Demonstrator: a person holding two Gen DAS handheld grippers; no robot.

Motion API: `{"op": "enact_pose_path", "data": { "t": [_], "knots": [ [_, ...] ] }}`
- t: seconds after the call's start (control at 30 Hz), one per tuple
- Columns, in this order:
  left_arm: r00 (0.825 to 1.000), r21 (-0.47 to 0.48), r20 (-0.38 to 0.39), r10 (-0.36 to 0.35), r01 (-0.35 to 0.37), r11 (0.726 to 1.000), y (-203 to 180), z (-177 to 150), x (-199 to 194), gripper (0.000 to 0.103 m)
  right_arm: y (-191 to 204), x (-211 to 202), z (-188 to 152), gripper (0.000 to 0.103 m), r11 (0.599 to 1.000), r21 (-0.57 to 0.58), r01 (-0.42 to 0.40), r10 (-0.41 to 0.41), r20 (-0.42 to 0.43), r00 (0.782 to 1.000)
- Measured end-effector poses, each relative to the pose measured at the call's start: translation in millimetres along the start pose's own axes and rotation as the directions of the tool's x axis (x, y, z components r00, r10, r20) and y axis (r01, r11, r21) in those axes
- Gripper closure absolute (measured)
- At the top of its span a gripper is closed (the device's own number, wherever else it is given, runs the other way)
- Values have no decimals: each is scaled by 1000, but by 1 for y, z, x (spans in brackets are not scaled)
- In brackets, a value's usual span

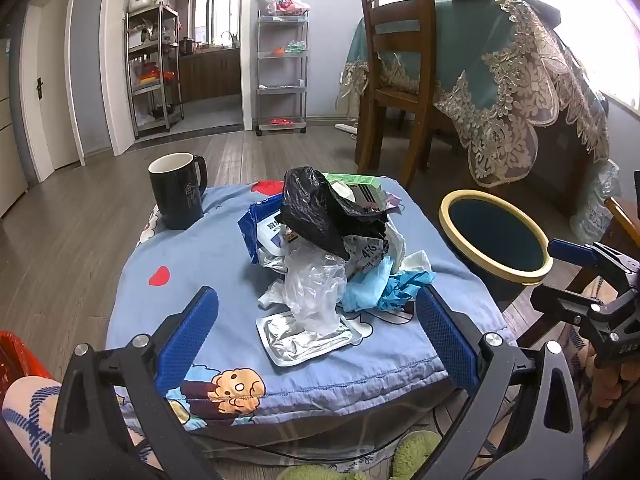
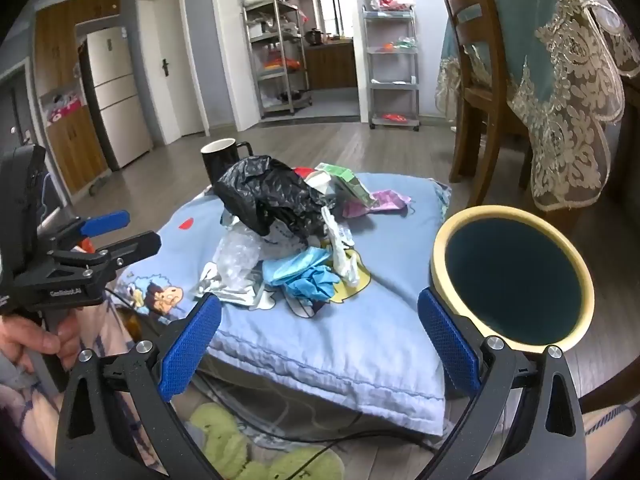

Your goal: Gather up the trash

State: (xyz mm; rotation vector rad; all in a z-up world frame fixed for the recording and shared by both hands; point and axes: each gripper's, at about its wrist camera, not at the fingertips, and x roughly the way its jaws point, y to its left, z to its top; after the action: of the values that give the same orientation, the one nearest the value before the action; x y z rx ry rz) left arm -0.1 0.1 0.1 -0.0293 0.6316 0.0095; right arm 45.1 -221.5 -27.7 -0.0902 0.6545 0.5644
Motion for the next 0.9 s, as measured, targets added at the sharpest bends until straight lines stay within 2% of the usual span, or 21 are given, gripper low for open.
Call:
{"op": "enact_pose_path", "data": {
  "t": [0.9],
  "knots": [
    [1000,1,6,0,0,1000,0,0,0,6,-2,1,-1,5,1000,15,-2,2,-5,1000]
  ]
}}
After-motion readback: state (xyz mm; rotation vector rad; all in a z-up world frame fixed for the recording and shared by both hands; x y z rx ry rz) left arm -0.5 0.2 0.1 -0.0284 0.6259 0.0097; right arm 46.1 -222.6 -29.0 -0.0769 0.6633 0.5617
